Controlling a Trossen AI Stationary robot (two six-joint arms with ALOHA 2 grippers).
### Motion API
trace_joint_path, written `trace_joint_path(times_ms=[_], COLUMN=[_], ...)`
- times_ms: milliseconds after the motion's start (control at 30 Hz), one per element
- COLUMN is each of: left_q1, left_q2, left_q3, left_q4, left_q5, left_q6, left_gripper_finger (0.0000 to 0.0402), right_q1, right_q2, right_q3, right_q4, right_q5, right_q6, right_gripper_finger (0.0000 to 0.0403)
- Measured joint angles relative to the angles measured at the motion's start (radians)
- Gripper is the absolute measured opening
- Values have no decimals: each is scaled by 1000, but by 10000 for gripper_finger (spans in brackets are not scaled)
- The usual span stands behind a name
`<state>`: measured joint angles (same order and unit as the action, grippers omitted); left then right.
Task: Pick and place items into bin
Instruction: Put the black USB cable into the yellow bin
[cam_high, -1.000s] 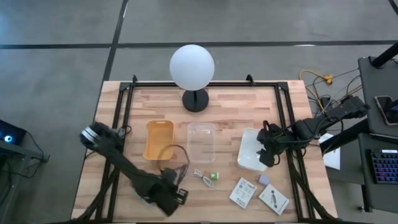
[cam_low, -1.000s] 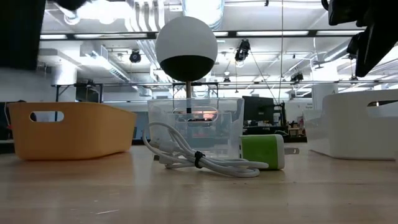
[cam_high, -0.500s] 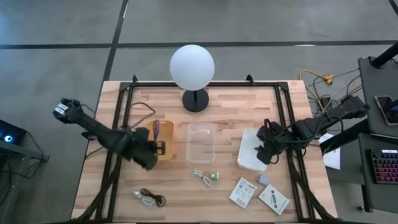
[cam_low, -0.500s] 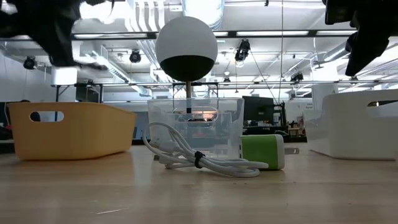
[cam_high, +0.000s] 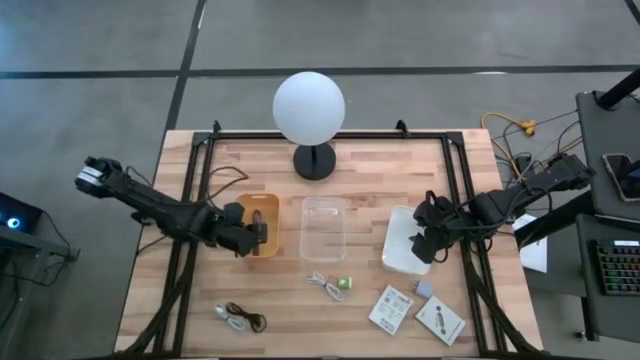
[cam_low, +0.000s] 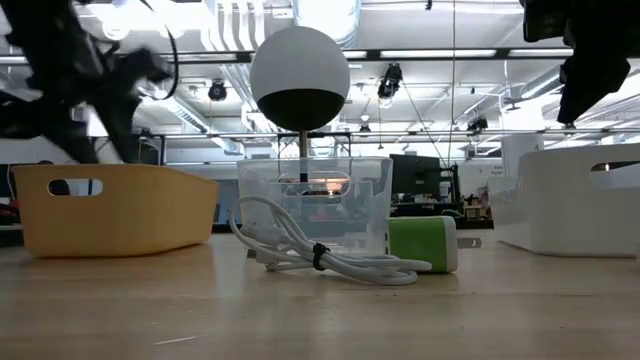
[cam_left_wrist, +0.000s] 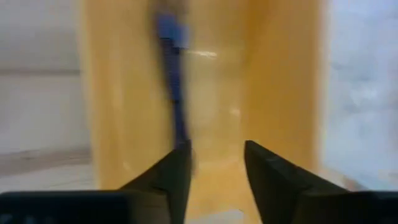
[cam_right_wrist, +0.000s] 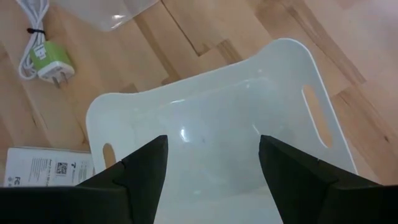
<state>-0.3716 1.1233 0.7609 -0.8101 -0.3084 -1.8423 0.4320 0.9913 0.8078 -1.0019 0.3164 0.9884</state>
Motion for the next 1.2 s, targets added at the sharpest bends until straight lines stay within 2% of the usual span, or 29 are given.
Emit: trace_joint_path(times_ms=[67, 167, 333, 500, 633, 733, 867, 1067, 1200], left_q1=[-29, -111, -308, -452, -495, -511, -523, -525, -525], left_q2=[-4, 20, 254, 511, 635, 659, 658, 591, 555], left_q3=[67, 206, 432, 604, 676, 666, 562, 382, 324], left_q4=[86, 158, 82, -5, -112, -160, -188, -33, 47], left_q5=[4, 49, 214, 289, 245, 205, 213, 264, 265], left_q6=[186, 452, 820, 909, 915, 910, 903, 937, 960], left_gripper_finger=[166, 174, 152, 138, 138, 138, 137, 137, 137], right_q1=[0, 0, 0, 0, 0, 0, 0, 0, 0], right_q2=[0, 0, 0, 0, 0, 0, 0, 0, 0], right_q3=[0, 0, -3, -9, -13, -14, -14, -14, -14], right_q4=[0, 0, 3, 4, 11, 13, 15, 16, 16], right_q5=[-1, -2, -2, -2, -2, -1, -2, -4, -6], right_q6=[-1, -24, -59, -62, -65, -58, -39, -19, -3], right_gripper_finger=[237, 237, 237, 237, 237, 237, 237, 237, 237])
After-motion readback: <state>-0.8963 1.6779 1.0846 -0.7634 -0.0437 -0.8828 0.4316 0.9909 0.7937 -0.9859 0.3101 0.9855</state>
